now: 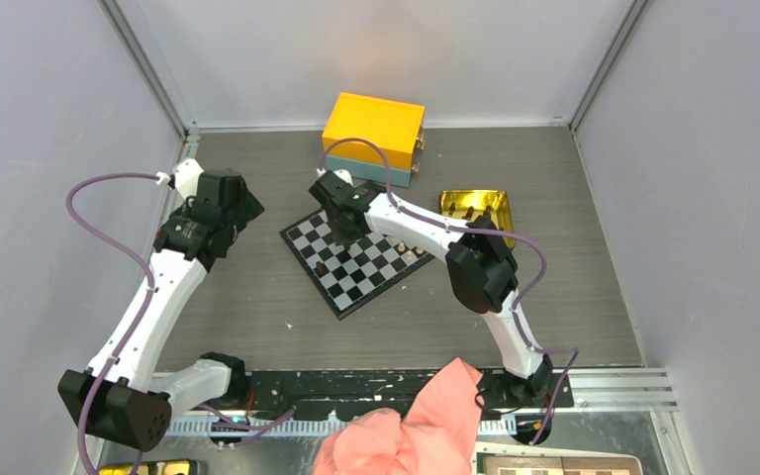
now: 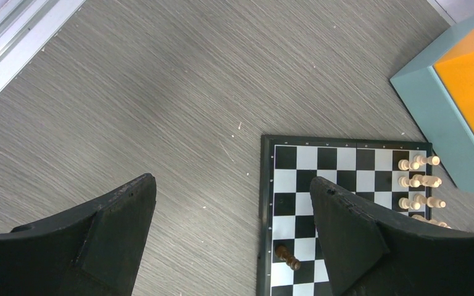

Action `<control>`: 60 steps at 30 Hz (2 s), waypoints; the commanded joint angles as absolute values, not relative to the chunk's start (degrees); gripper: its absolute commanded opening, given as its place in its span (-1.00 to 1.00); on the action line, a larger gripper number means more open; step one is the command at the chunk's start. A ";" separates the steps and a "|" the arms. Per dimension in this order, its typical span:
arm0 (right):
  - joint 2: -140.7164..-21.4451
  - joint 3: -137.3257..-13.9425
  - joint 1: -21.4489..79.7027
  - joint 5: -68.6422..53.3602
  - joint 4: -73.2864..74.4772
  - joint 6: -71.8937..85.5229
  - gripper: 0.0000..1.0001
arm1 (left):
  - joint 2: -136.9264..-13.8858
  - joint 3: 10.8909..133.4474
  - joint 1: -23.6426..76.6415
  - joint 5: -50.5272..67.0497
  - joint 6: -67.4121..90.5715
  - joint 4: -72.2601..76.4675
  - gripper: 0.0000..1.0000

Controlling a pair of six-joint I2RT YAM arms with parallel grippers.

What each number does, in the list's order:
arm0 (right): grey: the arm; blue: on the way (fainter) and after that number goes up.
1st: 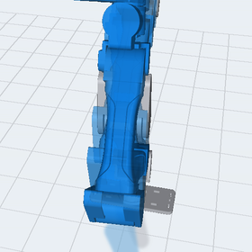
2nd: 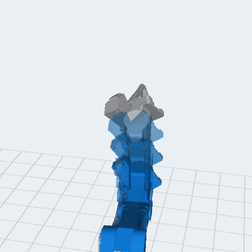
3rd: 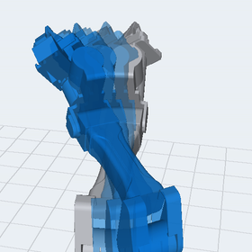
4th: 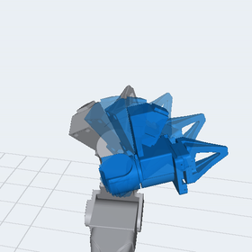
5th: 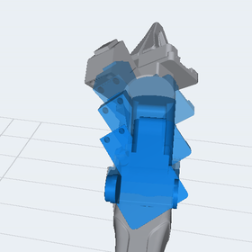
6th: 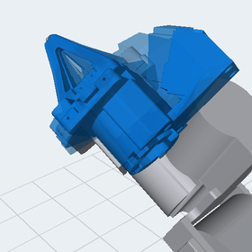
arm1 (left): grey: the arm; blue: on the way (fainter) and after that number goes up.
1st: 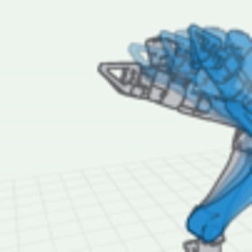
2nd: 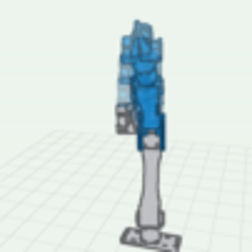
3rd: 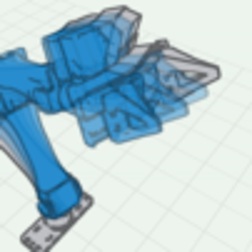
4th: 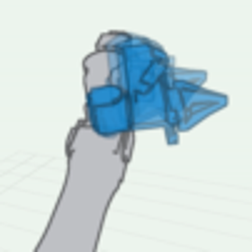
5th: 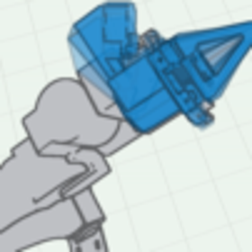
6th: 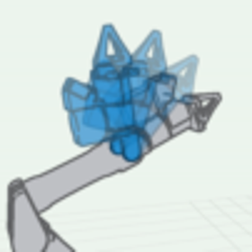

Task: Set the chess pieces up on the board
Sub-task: Place the chess piece on the chessboard.

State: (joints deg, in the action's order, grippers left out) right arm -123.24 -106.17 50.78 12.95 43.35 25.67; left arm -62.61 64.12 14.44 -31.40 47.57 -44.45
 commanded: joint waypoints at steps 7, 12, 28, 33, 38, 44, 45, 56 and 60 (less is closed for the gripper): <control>-125.81 -112.14 51.55 10.86 44.14 24.05 -0.99 | -61.61 64.07 14.02 -32.34 47.68 -42.74 0.91; -126.25 -113.17 52.41 10.38 44.99 23.78 -0.99 | -61.44 63.72 14.06 -32.17 48.02 -42.79 0.91; -126.91 -111.33 54.11 10.64 44.54 23.82 -0.74 | -62.05 63.39 13.97 -31.90 48.04 -43.12 0.92; -126.52 -110.86 54.10 10.75 44.25 23.43 -0.16 | -62.14 63.46 13.97 -31.99 47.72 -43.04 0.92; -125.49 -110.95 54.18 11.80 44.02 22.40 0.06 | -62.29 63.47 13.97 -31.91 47.72 -42.88 0.92; -123.45 -111.52 54.98 14.05 44.45 20.80 0.06 | -62.49 63.81 13.97 -31.90 47.72 -42.72 0.92; -123.06 -111.50 55.39 14.75 44.47 20.40 0.06 | -62.49 63.76 13.97 -31.86 47.72 -42.75 0.92; -120.71 -112.54 59.23 20.69 45.16 16.30 0.05 | -62.75 63.68 13.97 -31.73 47.81 -42.72 0.92; -120.06 -112.27 59.74 21.27 45.35 15.87 0.05 | -62.67 63.97 13.97 -32.11 47.81 -42.96 0.92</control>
State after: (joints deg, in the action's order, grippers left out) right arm -124.99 -110.37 59.13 18.65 45.58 17.52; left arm -62.85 63.42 14.22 -31.38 47.64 -44.45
